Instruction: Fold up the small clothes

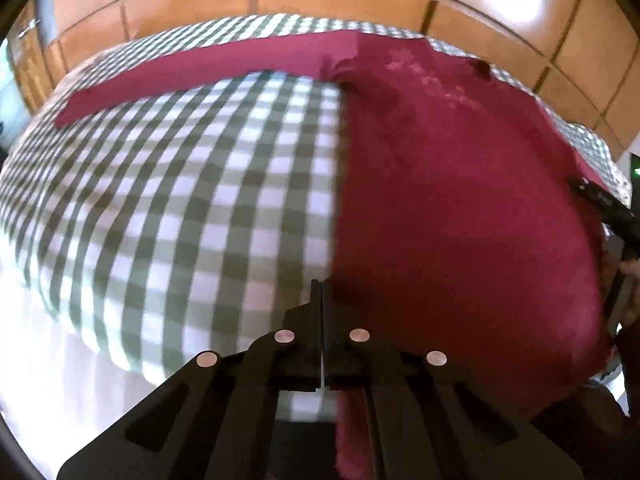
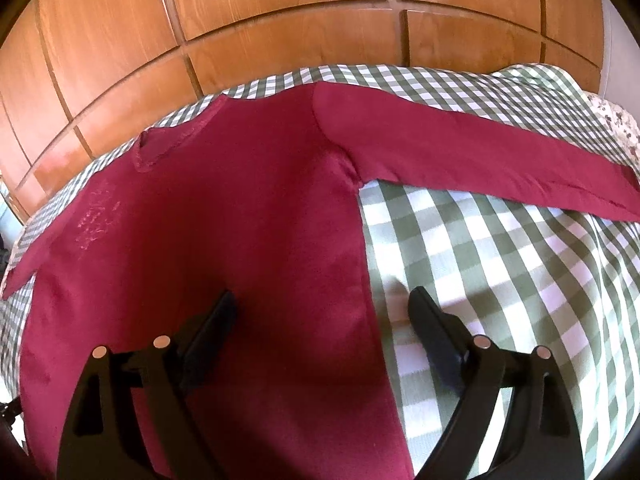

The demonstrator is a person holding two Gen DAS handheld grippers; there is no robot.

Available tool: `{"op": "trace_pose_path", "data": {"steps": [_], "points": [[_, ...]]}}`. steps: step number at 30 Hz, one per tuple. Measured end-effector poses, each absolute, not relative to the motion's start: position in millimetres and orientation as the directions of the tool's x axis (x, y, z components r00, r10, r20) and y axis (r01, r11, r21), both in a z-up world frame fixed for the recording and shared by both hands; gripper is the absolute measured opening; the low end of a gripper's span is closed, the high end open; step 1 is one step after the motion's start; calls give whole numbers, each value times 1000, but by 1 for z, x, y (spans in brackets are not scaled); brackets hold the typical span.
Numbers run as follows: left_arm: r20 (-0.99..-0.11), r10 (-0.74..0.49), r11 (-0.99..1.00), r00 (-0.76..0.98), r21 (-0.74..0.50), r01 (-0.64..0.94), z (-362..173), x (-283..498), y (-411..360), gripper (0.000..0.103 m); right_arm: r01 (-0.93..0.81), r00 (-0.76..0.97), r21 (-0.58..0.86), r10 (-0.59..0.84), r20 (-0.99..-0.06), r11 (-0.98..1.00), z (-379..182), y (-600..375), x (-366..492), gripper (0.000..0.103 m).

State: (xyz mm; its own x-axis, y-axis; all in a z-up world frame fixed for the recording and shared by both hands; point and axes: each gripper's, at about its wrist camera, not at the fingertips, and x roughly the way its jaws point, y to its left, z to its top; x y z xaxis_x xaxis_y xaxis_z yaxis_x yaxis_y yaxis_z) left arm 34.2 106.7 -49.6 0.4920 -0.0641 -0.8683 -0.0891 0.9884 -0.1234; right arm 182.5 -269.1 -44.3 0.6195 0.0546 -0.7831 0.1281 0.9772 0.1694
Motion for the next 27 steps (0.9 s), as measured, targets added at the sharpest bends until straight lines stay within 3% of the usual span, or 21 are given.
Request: {"op": "trace_pose_path", "data": {"steps": [7,8,9,11,16,21,25,27], "points": [[-805,-49,985,591,-137,-105,-23,37,107,3,130,615,146,36,-788,981,-44,-265,184,90],[-788,-53,986,614,-140,-94,-17,42,101,21,129,615,146,36,-788,981,-44,-265,184,90],[-765,-81,984,640,-163,-71,-10,49,93,49,129,615,150,40,-787,980,-44,-265,184,90],[-727,-124,977,676,-207,-44,-4,61,81,65,129,616,162,49,-786,978,-44,-267,184,90],[-732,-181,983,657,-155,98,-8,103,24,65,166,599,274,124,-791,947,-36,-286,183,88],[-768,-182,981,614,-100,165,-34,119,-4,66,345,640,415,113,-760,842,-24,-359,163,75],[-768,-170,982,617,-82,168,-49,121,-8,77,507,652,447,12,-758,737,-24,-432,142,53],[-759,-177,981,626,-88,171,-53,120,-7,85,578,655,481,-23,-755,659,-28,-471,134,51]]}}
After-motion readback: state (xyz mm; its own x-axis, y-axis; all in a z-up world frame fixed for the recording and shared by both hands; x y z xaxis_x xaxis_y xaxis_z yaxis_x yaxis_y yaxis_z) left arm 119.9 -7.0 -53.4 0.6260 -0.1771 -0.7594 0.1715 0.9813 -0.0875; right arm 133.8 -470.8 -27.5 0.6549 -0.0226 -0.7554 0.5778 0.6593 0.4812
